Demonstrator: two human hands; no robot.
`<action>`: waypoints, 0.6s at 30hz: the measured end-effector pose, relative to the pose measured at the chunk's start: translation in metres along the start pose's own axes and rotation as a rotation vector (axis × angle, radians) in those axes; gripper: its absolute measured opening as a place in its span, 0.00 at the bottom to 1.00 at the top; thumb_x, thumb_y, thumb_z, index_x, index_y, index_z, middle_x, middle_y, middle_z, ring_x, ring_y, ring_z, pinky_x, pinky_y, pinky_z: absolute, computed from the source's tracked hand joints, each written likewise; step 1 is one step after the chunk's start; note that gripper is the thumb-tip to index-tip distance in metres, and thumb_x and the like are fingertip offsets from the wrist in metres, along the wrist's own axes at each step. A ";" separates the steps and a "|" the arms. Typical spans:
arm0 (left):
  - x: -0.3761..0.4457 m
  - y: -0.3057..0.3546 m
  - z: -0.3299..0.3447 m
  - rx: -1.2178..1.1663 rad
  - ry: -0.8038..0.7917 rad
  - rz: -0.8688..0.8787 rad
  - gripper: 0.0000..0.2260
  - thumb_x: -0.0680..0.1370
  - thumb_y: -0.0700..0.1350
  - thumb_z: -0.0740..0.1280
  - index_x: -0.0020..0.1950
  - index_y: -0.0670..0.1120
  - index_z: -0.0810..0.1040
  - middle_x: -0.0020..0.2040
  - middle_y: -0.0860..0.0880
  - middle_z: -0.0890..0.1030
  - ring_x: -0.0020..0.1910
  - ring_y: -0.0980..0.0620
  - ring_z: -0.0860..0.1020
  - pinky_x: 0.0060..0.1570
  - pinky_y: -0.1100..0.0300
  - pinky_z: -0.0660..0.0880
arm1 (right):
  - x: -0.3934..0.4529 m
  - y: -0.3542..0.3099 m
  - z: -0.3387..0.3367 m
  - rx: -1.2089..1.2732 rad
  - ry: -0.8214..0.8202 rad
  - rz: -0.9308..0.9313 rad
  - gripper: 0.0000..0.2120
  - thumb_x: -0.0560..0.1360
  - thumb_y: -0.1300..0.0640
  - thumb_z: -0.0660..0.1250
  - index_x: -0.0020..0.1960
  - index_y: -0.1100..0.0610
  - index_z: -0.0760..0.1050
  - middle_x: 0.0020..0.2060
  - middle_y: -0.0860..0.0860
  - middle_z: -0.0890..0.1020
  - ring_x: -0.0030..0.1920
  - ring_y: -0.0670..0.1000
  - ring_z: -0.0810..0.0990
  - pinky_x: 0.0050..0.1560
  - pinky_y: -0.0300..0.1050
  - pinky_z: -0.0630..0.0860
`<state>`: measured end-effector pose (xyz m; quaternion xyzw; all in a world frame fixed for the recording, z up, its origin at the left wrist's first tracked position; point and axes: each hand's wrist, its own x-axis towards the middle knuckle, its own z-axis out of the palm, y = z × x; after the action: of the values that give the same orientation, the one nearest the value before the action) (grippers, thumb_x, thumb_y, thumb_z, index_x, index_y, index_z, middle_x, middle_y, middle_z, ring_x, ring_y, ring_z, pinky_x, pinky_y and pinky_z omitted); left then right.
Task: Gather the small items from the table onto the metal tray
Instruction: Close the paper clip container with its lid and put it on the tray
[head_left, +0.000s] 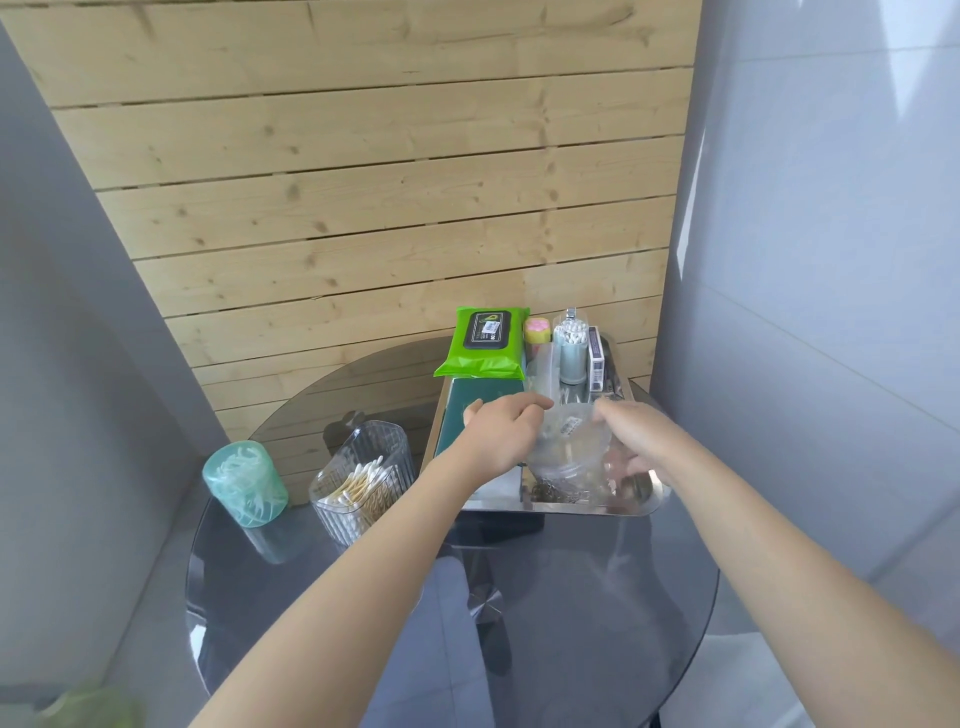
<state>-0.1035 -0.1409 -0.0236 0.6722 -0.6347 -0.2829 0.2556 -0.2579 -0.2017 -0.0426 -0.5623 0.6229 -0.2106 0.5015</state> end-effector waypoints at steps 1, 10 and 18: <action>-0.002 -0.001 0.000 0.015 -0.004 0.004 0.26 0.75 0.47 0.46 0.67 0.49 0.74 0.53 0.49 0.79 0.65 0.49 0.69 0.75 0.50 0.49 | -0.001 0.002 0.001 -0.076 -0.019 -0.034 0.18 0.76 0.52 0.55 0.62 0.58 0.72 0.44 0.53 0.76 0.44 0.53 0.76 0.56 0.53 0.75; 0.002 -0.009 0.009 0.156 -0.085 0.001 0.21 0.81 0.45 0.49 0.57 0.49 0.82 0.63 0.51 0.77 0.69 0.51 0.66 0.74 0.43 0.41 | 0.007 0.017 0.008 -0.420 0.050 -0.211 0.23 0.80 0.49 0.56 0.72 0.57 0.65 0.68 0.55 0.73 0.59 0.54 0.75 0.59 0.47 0.71; -0.030 -0.017 -0.010 0.088 0.177 0.097 0.15 0.82 0.45 0.53 0.52 0.49 0.80 0.55 0.50 0.80 0.63 0.48 0.73 0.70 0.50 0.60 | -0.019 -0.004 0.040 -0.429 0.297 -0.671 0.14 0.75 0.52 0.65 0.59 0.54 0.79 0.57 0.54 0.81 0.61 0.57 0.75 0.61 0.50 0.71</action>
<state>-0.0848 -0.1102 -0.0266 0.6737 -0.6530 -0.1816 0.2945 -0.2237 -0.1733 -0.0482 -0.7891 0.5003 -0.3066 0.1817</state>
